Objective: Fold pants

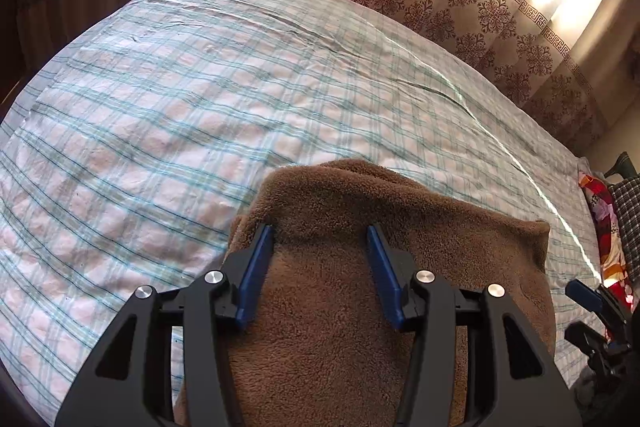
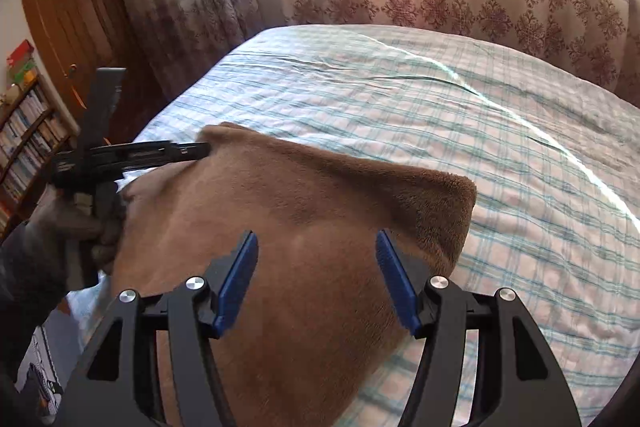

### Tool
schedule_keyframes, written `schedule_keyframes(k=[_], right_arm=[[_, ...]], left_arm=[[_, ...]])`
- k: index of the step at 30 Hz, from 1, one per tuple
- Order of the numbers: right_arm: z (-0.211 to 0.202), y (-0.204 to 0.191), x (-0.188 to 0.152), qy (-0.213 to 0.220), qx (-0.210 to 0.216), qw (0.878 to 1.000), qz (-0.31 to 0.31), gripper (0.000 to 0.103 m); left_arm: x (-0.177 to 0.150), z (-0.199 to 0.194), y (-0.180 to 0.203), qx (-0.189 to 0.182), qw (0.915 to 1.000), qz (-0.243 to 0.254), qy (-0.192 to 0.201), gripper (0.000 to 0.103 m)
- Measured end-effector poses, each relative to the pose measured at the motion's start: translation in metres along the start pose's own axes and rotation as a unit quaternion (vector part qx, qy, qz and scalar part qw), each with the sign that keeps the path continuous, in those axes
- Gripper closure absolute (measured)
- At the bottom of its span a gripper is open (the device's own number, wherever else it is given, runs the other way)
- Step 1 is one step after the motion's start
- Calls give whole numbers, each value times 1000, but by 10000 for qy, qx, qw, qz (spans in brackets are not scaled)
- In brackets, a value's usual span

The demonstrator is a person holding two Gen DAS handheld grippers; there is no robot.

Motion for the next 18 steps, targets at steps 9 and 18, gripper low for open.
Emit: schedule_keyframes(k=[9,18], right_arm=[[14,-41,-72,-652,258,9966,-424,40],[-14,-46,-70,-532,175,9976,-405,40]], left_arm=[[-2,0,2,62,9999,132,38,52],[-4,-28,6,189,9996,79,181,36]])
Point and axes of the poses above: each gripper's, at about its wrist camera, not at the fingertips, and z roughly the way its jaws point, y to its right, x to its top, the point moved 7 cm from there along z, roughly the way its jaws point, and after that the axes turned 9 degrees about -z, right-handed, at the moved point
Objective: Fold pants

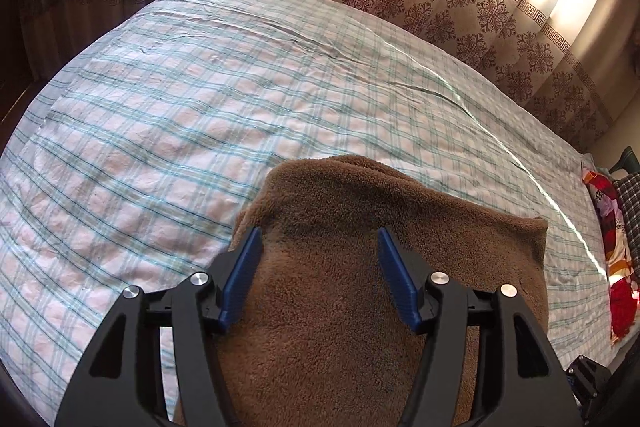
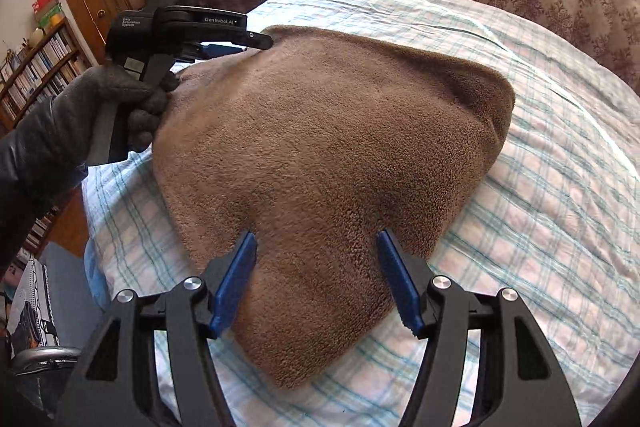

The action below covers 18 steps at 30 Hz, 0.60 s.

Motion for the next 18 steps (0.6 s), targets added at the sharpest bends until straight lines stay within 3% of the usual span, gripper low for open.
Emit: schedule_keyframes(k=[2,7,13,18], right_arm=[[-9,-7,-7,23,-7,10000,-69,40],[3,-5,-23,-257,25,9997,26,40],[17,-7,-29,-411,-71,9991,-98,36],[0,-7,-25,-213,-123,9997,-73,36]], left_arm=[[-2,-21,1,156,9996,60,208,30],[-22,-59,-3,407,9972,306,541,26],[-64,-51,-33,683,9966,273,382,25],[-66,-51,-45,671,9967,-34,446,18]])
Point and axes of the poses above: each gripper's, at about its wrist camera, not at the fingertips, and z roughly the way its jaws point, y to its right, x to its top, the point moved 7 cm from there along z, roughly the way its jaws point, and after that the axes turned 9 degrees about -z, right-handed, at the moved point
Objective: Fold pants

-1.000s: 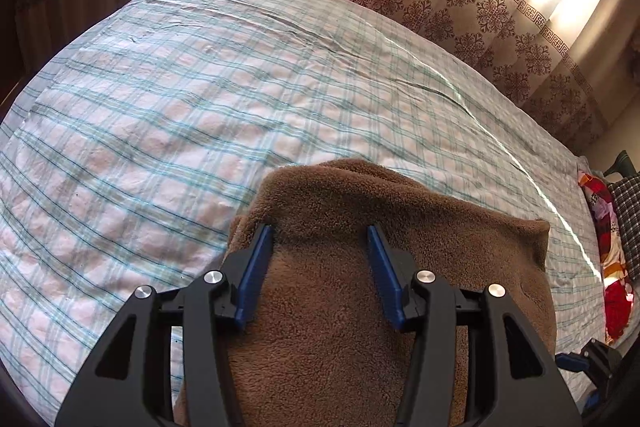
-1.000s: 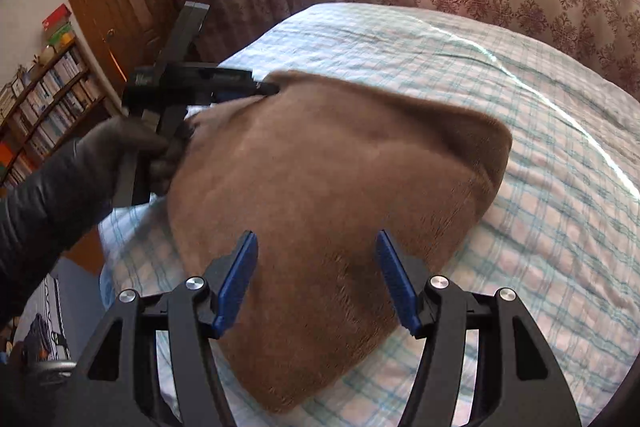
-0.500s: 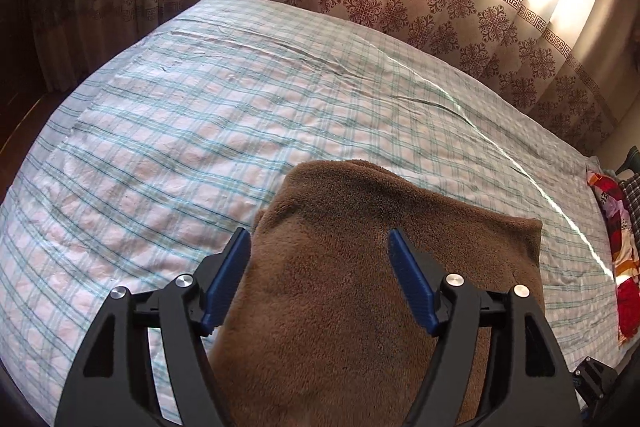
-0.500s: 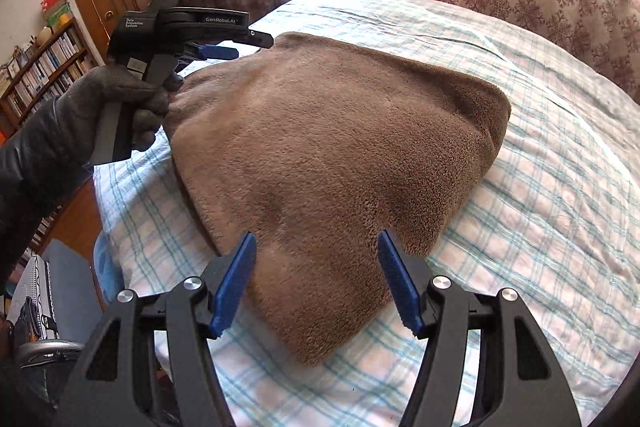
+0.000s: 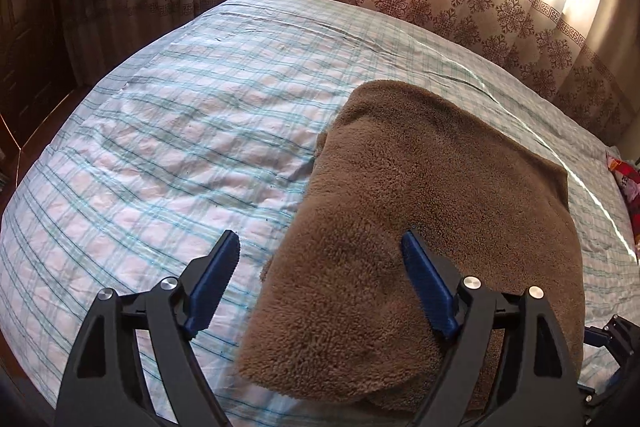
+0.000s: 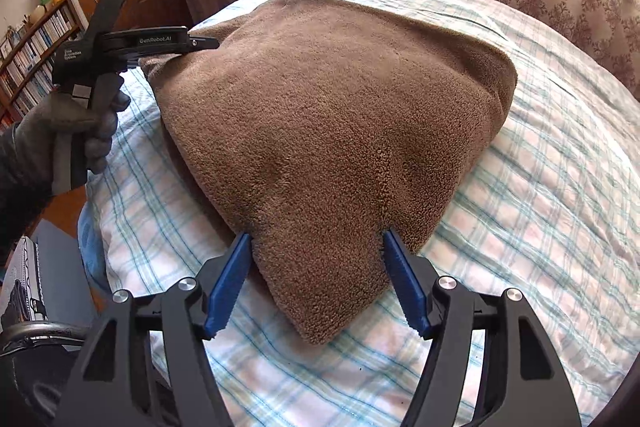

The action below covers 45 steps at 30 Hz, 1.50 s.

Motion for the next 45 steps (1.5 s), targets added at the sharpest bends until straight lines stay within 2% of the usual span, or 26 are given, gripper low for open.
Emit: schedule_keyframes(k=[2,3,5,6,9,13,18,21,25,29,38,42,45], right_arm=[[-16,3,3,158,-53,9998,76,34],[-22,7,3,221,-100,9996,109,25],[-36,11,4,352,-167,9991,156,22],[-41,12,4,384,-210,9989,169,22],[-49,13,4,375,-368,9984,231,13],[-54,7,-3,440,-455,9978,188,13],[-67,-2,-4,606,-567,9965,50,5],[-73,-4,-6,677,-643,9956,39,5],[-80,-5,-7,756,-754,9943,23,5],[-83,-6,-6,796,-809,9935,16,5],[-87,0,-9,863,-897,9921,145,5],[-88,5,-10,889,-967,9912,192,5],[-88,6,-10,899,-984,9909,200,5]], left_arm=[[2,-10,-1,187,9998,3,58,18],[3,-17,-1,351,9993,66,95,18],[2,-36,0,731,9967,232,247,6],[0,-47,4,840,9953,316,352,4],[-12,-76,19,1194,9888,630,634,3],[-37,-102,44,1504,9810,903,825,3],[-70,-124,73,1298,9850,874,722,3],[-81,-136,83,1288,9859,776,738,3],[-85,-145,95,1285,9858,755,775,3],[-85,-148,102,1567,9806,870,790,3],[-92,-146,114,1470,9818,1003,663,3],[-96,-140,115,1547,9817,1012,452,3],[-100,-135,116,1469,9834,1005,351,3]])
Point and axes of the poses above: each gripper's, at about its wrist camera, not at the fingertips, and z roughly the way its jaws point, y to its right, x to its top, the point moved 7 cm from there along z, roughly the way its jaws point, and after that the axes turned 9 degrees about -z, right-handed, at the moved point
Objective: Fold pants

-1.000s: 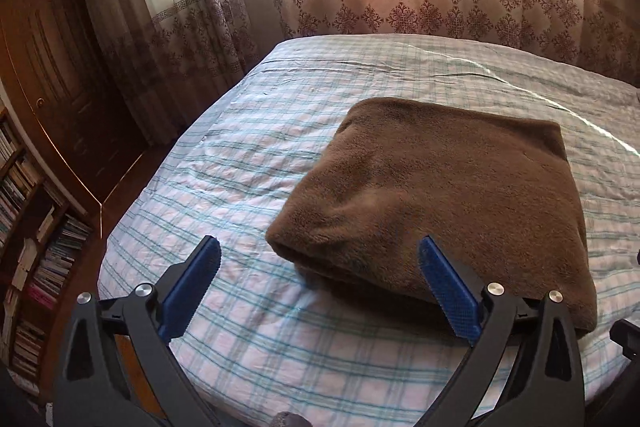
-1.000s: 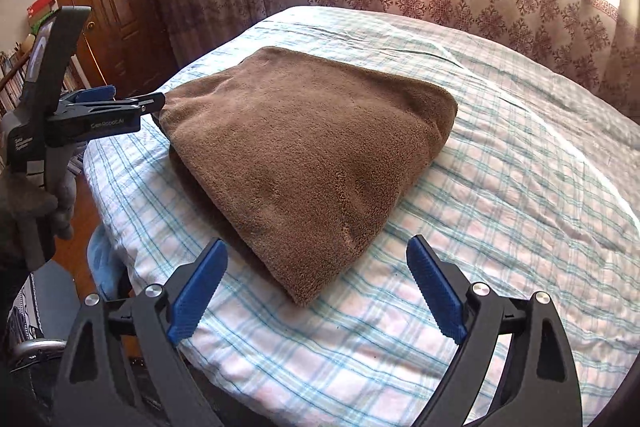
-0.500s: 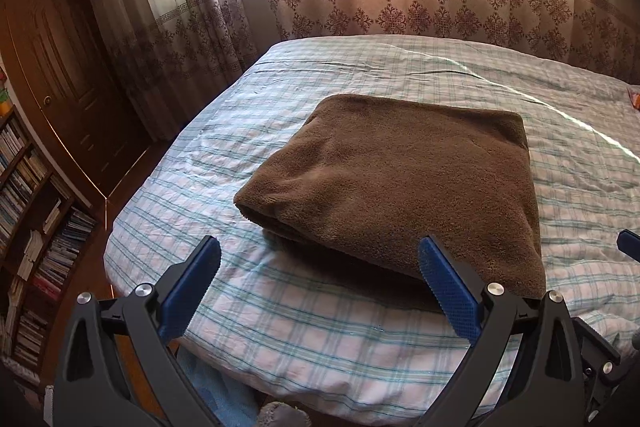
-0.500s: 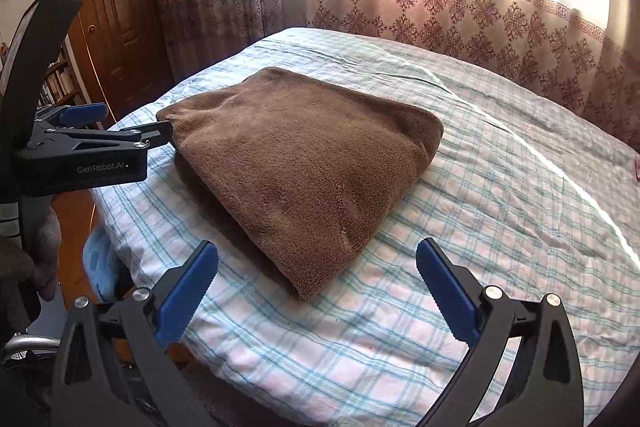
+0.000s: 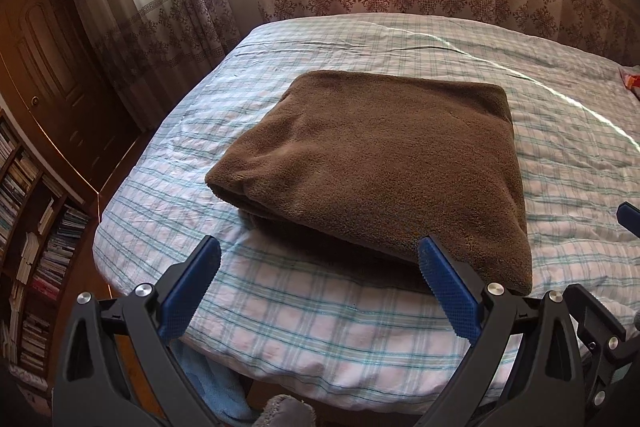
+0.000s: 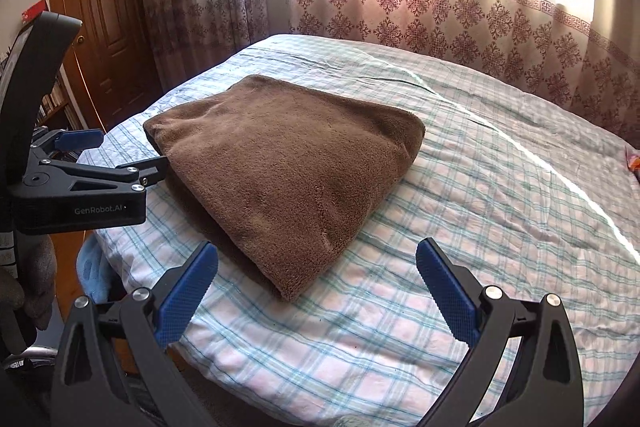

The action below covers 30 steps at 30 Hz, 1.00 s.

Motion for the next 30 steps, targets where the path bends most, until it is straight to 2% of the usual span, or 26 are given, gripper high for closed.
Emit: schedule_keyframes(k=[6,30], right_arm=[[0,-2,-1,14,-66,9999,-104,5],[3,-1,-3,-49,-121,9999,-84,5]], left_arm=[[-6,7,3,-193,9996,-61,-217,3],[-11,12,3,1,9997,42,-222,3]])
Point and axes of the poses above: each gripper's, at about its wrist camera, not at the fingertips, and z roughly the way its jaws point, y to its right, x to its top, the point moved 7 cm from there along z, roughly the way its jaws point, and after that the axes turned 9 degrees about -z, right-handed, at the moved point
